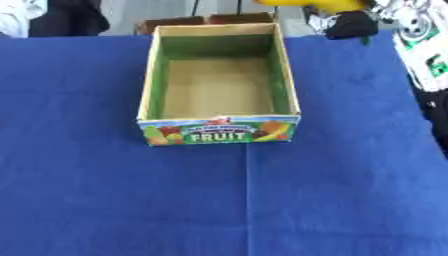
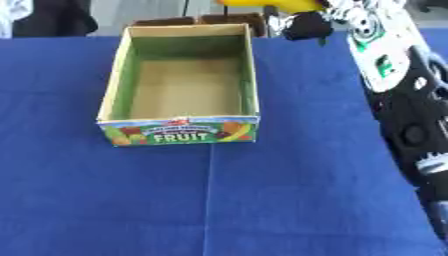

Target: Pick up objects on the table and place them in the box.

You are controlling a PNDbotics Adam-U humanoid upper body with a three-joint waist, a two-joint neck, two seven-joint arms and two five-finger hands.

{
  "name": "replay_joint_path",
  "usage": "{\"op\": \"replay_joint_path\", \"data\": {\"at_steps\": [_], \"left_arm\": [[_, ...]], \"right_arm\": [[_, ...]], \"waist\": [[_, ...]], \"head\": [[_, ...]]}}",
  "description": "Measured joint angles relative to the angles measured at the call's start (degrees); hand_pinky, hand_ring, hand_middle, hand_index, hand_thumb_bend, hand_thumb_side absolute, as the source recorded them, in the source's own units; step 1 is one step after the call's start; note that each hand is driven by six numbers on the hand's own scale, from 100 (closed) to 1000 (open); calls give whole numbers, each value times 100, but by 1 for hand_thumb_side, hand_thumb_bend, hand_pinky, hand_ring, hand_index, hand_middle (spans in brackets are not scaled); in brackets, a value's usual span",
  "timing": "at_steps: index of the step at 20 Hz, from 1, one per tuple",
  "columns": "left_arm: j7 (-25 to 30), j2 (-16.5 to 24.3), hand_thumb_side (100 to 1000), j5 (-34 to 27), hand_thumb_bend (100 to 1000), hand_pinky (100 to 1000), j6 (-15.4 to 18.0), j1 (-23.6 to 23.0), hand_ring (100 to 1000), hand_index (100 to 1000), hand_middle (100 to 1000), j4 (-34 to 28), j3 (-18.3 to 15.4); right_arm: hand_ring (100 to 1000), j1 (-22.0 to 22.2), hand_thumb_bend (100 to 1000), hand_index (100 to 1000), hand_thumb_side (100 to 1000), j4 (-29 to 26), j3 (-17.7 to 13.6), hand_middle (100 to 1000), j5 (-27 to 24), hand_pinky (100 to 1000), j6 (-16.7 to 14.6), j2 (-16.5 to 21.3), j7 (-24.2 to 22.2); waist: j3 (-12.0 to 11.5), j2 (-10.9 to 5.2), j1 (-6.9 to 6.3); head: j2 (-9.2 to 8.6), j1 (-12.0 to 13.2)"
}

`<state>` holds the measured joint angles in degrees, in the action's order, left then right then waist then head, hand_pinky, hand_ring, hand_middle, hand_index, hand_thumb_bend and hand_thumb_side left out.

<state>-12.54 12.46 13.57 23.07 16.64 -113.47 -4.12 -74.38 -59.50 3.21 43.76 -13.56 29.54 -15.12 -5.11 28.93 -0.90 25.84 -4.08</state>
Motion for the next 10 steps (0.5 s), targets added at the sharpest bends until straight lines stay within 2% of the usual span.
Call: {"op": "replay_joint_path", "data": {"at_steps": [10], "left_arm": [[35,0,897,-40,100,731,-1,2,783,911,796,0,13]], "right_arm": [[795,-256,100,716,429,-24,74,449,-40,619,20,-560,-54]], "waist": [[-119,0,35]], "head": [[0,-94]]}}
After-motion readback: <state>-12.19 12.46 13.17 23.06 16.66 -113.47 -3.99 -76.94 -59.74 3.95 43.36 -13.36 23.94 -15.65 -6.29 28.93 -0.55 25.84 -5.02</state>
